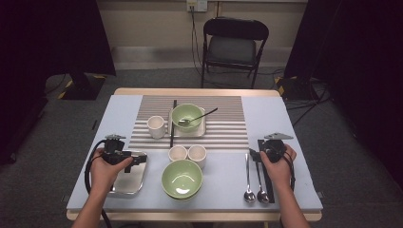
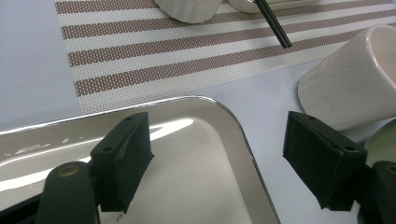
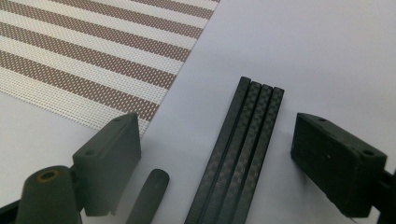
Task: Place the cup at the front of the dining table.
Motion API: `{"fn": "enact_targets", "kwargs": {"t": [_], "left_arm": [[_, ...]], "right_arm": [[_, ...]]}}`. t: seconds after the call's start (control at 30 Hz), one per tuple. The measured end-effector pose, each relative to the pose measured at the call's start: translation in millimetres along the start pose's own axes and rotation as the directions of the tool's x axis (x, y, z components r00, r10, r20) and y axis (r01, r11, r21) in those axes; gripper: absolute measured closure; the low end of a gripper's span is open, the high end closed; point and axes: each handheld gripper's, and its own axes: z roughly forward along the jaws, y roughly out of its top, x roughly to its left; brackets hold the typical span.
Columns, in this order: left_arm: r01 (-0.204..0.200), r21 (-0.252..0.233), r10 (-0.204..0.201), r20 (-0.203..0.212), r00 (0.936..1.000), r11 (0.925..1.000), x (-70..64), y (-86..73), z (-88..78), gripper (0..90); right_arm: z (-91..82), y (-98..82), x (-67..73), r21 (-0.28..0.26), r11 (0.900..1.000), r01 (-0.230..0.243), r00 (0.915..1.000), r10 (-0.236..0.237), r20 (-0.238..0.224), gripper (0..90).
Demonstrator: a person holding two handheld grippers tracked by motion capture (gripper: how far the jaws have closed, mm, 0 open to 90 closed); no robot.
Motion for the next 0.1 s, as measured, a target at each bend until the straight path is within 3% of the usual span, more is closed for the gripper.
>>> {"fn": "enact_targets", "kwargs": {"t": [0.1], "left_arm": [[0.003, -0.002, -0.003, -0.004, 1.0, 1.0, 1.3, -3.1, -0.4, 22.5]], "right_arm": [[0.1, 0.0, 0.0, 0.0, 1.0, -0.001, 1.0, 0.001, 0.0, 14.9]]}}
